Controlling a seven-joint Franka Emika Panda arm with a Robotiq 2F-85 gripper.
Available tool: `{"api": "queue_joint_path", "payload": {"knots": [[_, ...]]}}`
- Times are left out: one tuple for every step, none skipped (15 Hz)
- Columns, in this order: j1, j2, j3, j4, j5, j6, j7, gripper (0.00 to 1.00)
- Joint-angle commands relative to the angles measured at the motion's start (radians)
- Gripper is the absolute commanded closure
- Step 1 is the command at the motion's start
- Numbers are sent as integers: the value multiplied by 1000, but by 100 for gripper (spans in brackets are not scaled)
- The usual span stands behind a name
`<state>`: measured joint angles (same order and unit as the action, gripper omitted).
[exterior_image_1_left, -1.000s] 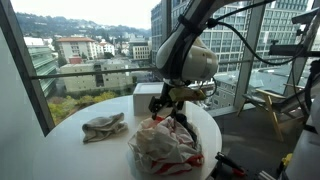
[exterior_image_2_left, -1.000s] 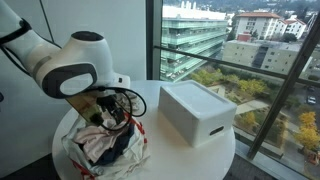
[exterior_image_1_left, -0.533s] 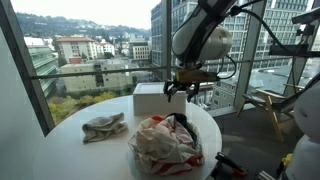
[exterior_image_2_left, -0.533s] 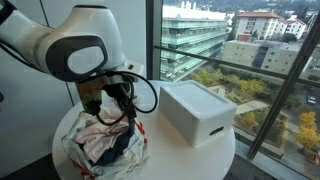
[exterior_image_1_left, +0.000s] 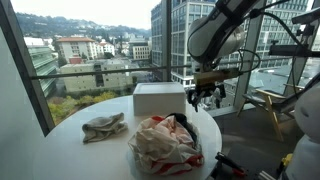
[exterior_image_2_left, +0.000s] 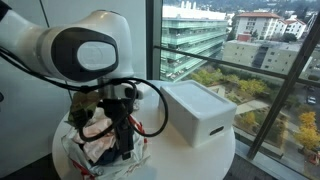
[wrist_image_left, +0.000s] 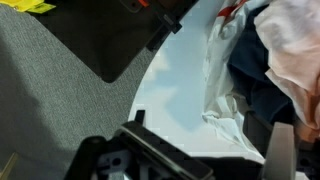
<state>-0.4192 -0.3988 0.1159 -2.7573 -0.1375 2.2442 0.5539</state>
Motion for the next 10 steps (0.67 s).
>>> {"api": "queue_joint_path", "payload": {"knots": [[54,80,-47,-2,-44,-51,20,0],[64,103,-54,-6,-56,-43,27,0],[71,129,-61,-8,-71,-23,30,0],[78,155,-67,-9,-91,1,40,0],[80,184,-76,-3,-112,13,58,0],[82,212,-87,8,-129,20,76,0],[83,237,-100,18,-151,30,93,0],[86,259,-114,26,-173,48,107,0],[91,283,-128,36,-191,70,120,0],[99,309,-142,45,-197,100,118,0]]}}
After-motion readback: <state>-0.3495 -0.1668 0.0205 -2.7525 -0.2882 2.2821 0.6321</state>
